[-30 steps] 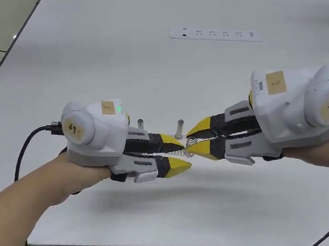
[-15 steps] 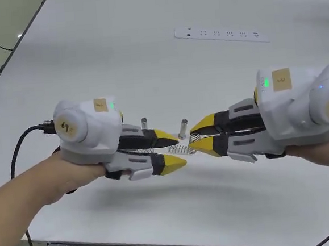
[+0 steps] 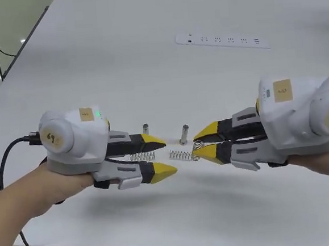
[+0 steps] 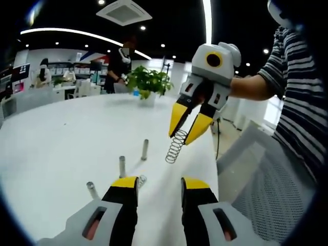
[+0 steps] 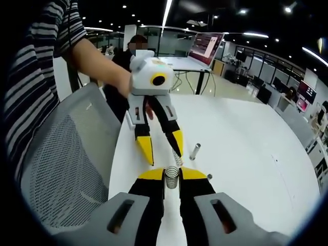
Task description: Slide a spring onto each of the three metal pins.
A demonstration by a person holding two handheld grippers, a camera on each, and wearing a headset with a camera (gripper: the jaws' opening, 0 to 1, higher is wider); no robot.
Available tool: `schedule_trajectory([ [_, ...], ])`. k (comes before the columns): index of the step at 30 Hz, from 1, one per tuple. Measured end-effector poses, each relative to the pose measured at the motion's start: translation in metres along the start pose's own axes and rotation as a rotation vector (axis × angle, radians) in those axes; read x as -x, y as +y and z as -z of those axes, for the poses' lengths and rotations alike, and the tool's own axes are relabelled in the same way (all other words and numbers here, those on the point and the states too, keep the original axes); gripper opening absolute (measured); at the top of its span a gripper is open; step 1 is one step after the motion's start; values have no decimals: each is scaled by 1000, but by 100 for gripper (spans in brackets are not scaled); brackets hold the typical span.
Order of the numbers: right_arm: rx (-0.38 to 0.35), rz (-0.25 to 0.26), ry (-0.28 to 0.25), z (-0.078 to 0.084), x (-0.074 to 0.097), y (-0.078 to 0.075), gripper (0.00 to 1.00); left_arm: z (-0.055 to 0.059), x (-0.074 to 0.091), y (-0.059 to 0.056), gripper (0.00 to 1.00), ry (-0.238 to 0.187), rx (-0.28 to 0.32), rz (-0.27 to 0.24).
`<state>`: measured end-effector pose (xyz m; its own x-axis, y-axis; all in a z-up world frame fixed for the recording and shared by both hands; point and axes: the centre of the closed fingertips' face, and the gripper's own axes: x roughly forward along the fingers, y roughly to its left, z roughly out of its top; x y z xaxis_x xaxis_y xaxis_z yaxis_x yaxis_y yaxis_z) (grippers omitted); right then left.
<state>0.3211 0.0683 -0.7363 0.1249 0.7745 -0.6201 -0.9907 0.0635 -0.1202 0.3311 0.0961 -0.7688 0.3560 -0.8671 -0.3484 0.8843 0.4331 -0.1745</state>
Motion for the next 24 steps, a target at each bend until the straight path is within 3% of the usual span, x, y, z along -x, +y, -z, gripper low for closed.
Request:
schedule_trajectory([
  [8, 6, 4, 3, 1, -2, -1, 7, 2, 18, 13, 34, -9, 13, -54],
  [15, 10, 3, 7, 3, -3, 0, 7, 8, 28, 18, 39, -1, 29, -83],
  [20, 9, 11, 5, 2, -3, -1, 7, 12, 30, 22, 51, 1, 30, -109],
  [24, 7, 13, 8, 4, -3, -1, 7, 14, 34, 24, 54, -6, 40, -121],
])
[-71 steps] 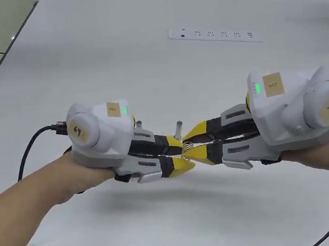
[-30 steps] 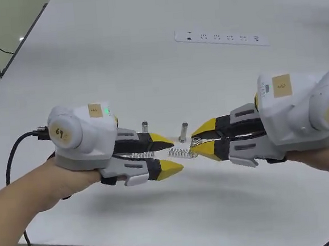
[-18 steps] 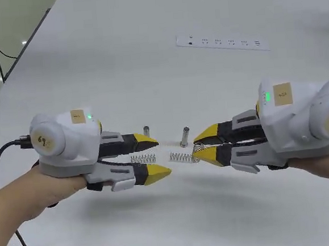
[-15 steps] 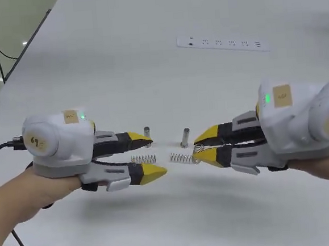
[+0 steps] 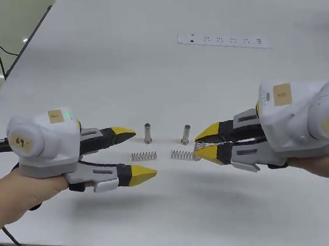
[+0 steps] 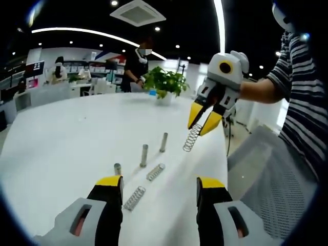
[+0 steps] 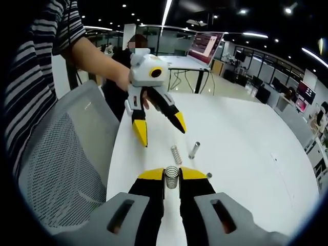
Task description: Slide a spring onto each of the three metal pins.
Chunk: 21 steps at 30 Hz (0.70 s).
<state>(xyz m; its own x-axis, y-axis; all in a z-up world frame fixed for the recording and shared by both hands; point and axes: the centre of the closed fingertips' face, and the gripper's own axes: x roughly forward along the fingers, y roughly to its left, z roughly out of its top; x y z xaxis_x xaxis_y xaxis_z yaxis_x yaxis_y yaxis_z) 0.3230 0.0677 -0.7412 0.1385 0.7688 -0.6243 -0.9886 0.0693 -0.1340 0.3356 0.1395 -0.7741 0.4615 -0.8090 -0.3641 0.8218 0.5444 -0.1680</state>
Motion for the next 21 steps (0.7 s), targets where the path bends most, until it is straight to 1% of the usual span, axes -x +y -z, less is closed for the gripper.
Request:
schedule_trajectory([
  [5, -4, 3, 0, 2, 1, 0, 7, 0, 5, 6, 61, -7, 6, -22],
  [9, -8, 9, -2, 2, 2, -1, 7, -2, 8, 12, 64, -20, 0, -50],
  [12, -15, 12, -6, 2, 2, -2, 7, -2, 9, 12, 72, -22, 7, -52],
  [14, -18, 13, -9, 2, 2, -2, 7, -1, 9, 13, 75, -20, 7, -55],
  [16, -20, 16, -8, 3, 1, -3, 7, 0, 9, 14, 80, -18, 3, -64],
  [18, -25, 16, -7, 4, 1, -3, 7, -1, 9, 14, 85, -27, 16, -65],
  [20, -27, 17, -4, 5, 1, -3, 7, -1, 10, 14, 87, -33, 16, -67],
  [21, -28, 17, -2, 6, 1, -3, 7, -2, 9, 15, 91, -41, 20, -74],
])
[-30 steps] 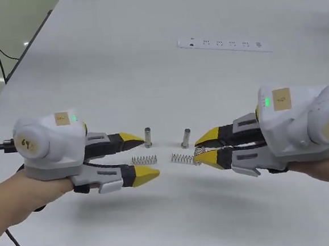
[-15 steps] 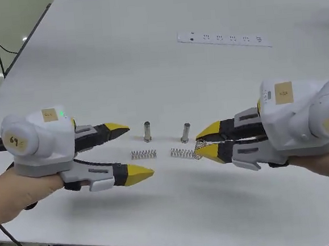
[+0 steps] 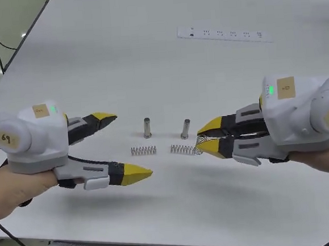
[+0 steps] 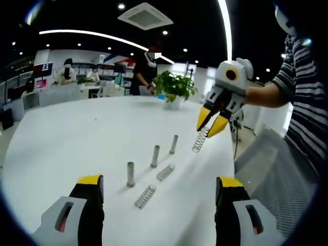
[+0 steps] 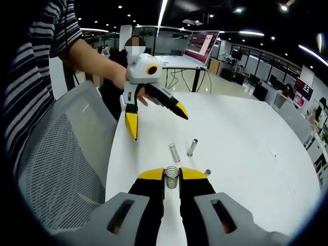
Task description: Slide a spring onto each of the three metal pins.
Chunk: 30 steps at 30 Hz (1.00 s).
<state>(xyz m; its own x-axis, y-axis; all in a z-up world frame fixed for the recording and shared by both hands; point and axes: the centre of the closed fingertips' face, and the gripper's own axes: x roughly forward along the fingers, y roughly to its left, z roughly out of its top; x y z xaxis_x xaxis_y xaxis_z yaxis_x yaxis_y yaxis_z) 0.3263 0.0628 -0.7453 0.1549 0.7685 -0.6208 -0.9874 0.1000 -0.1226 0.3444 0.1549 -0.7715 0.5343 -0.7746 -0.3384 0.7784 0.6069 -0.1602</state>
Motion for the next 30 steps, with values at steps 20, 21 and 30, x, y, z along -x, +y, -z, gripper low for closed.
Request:
schedule_trajectory([
  [20, -18, 10, -1, 3, -1, -2, 7, 0, 2, 6, 98, -4, 11, -20],
  [21, -18, 11, 0, 4, -1, -2, 7, 0, 2, 6, 98, -4, 13, -20],
  [30, -43, 34, -2, 6, 4, -12, 7, -1, 1, 5, 98, -5, 9, -21],
])
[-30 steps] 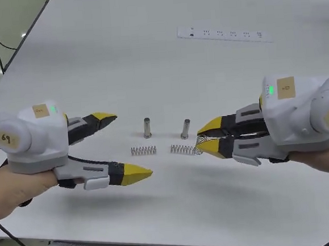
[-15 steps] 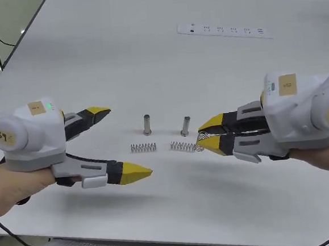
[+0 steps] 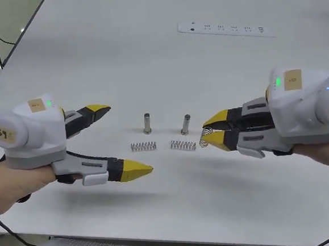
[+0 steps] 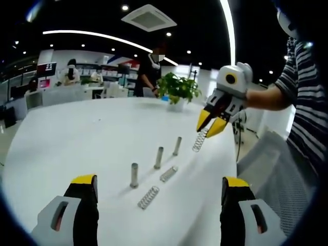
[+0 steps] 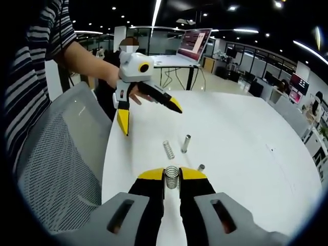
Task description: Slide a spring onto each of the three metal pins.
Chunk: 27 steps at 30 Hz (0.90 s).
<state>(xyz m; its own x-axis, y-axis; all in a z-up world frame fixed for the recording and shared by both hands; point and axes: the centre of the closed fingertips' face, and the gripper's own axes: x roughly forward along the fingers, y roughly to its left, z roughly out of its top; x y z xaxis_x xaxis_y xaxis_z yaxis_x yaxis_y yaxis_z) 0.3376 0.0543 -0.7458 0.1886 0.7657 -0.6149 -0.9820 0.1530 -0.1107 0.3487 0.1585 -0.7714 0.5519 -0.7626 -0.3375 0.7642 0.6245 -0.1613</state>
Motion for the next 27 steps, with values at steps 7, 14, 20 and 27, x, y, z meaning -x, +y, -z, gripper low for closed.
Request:
schedule_trajectory([
  [7, -7, 17, 8, 5, 2, -6, 7, 1, -1, -1, 98, 3, 1, 3],
  [14, -24, 39, 17, 13, 3, -14, 7, 1, -1, 0, 98, 6, 0, 1],
  [20, -46, 60, 34, 23, 5, -23, 7, 4, -1, 0, 97, 18, -3, 2],
  [27, -66, 104, 45, 32, 10, -38, 7, 3, -1, 0, 97, 16, -2, -1],
])
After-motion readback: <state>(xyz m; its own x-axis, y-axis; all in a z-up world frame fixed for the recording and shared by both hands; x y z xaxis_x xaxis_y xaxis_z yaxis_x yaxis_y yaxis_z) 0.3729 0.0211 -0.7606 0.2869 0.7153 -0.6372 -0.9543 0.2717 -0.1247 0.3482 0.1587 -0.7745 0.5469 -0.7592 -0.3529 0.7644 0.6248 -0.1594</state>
